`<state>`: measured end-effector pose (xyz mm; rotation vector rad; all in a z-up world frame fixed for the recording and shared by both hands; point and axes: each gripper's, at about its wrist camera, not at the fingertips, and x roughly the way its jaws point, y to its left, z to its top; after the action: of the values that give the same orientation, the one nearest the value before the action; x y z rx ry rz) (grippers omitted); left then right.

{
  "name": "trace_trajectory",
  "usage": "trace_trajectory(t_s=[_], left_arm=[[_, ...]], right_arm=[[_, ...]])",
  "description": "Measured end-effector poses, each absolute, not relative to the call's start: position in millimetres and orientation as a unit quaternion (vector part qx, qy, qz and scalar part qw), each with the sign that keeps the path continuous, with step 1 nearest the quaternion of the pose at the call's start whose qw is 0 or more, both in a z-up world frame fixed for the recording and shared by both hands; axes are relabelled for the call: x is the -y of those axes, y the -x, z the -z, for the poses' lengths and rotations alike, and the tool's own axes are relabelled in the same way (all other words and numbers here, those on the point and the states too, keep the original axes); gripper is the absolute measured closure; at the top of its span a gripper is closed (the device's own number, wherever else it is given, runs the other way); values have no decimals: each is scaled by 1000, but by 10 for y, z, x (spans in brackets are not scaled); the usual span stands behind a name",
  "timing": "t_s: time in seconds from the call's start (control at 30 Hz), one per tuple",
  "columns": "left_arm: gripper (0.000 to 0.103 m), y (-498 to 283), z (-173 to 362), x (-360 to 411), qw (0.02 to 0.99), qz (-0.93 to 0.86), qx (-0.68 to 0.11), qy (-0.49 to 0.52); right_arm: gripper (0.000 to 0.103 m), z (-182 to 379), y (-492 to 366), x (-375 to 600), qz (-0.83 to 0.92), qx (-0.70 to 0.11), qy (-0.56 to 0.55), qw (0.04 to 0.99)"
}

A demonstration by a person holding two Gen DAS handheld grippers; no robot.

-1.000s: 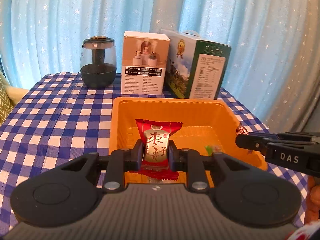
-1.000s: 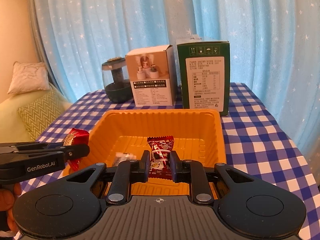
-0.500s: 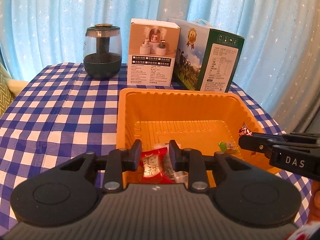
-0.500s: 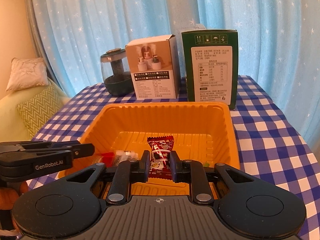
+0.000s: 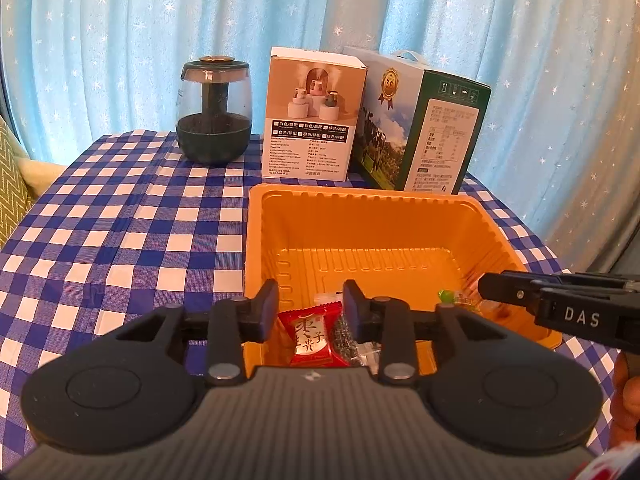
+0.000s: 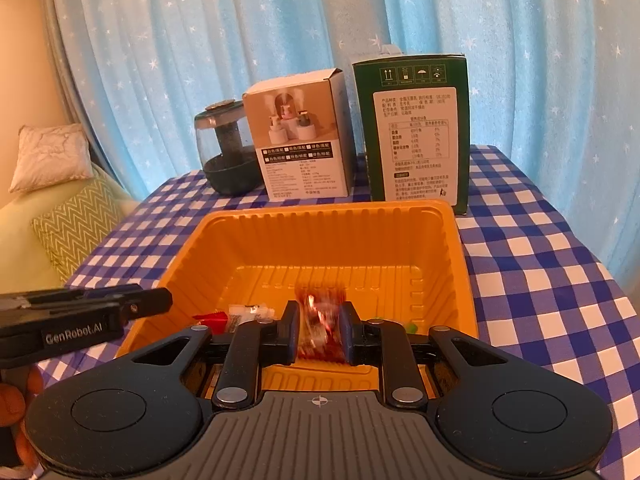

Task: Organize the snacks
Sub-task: 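Carry both candies into the orange tray and open both tools, then withdraw both tools from the tray back toward the remaining snacks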

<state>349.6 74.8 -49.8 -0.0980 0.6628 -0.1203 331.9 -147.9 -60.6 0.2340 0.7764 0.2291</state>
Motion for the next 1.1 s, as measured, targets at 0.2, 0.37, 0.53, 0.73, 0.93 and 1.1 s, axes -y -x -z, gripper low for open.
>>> trace_trajectory(t_s=[0.2,0.37,0.53,0.73,0.93,1.1], left_arm=[[56,-3466,480,-768,944,58,-321,47],[56,-3423,468,-771,945,61,-319,45],[56,-3301,444,-737,946,68,-314,38],[56,-3062,406,-712,947,76,-309,35],[56,-2713,422,-728,948,74,-309,35],[56,-2370,464,-750,948,69,-309,27]], right_arm=[[63,591,-3313,1584,-98,-369,-140,914],[63,568,-3288,1699,-77,-362,-153,916],[63,512,-3218,1820,-63,-347,-158,922],[63,423,-2974,1955,-50,-334,-151,929],[63,380,-2675,2029,-49,-333,-149,930],[63,402,-2343,2039,-46,-342,-150,926]])
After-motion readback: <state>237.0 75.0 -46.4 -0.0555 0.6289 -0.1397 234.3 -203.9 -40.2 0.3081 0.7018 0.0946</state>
